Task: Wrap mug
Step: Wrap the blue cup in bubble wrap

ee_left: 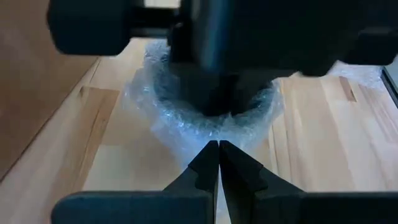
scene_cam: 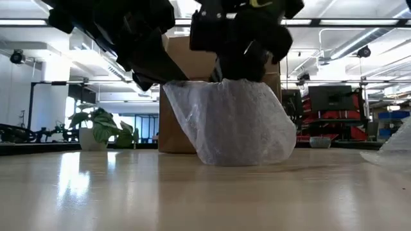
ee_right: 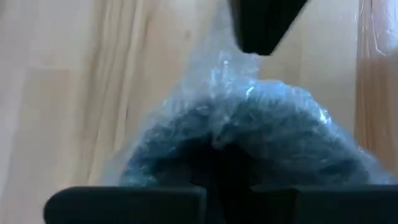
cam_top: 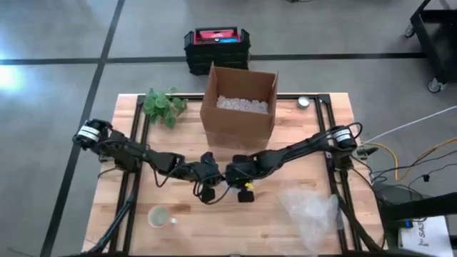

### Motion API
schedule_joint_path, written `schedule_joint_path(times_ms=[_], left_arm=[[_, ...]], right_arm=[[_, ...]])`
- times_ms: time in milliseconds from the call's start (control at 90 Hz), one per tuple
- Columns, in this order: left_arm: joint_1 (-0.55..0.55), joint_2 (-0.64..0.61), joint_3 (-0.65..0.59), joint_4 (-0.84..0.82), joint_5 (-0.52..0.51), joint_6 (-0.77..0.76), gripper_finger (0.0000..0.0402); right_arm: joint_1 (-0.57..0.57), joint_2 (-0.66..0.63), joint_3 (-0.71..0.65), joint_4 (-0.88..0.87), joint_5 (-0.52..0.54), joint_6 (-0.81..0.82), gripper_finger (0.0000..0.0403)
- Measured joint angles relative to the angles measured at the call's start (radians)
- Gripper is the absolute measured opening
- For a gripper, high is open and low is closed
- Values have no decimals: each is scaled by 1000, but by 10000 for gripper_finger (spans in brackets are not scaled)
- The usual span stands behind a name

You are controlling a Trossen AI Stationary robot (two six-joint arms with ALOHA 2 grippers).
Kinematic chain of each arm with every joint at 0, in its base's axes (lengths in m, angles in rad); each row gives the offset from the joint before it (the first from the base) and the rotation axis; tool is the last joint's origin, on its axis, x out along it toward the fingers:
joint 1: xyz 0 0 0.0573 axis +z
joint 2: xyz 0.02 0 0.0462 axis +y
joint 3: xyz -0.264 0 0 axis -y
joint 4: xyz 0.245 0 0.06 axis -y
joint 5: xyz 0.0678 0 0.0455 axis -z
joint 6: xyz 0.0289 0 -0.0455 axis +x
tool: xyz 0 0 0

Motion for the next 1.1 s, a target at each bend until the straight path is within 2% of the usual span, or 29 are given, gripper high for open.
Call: schedule_joint_path(times_ms=[222,556,722,822,1100], left_arm=[[0,0,0,2,0,0,0],[0,0,0,4,0,3,0],[-1,0,0,3,0,2,0],[-1,0,0,3,0,2,0],[-1,0,0,1,0,1,0]], right_arm=[[-2,-9,0,-14,2,0,2],[3,-205,10,-117,9,7,2],[3,-237,8,-170,18,26,2],[0,-219,-9,-168,19,33,2],[-4,-65,-21,-120,20,31,2]])
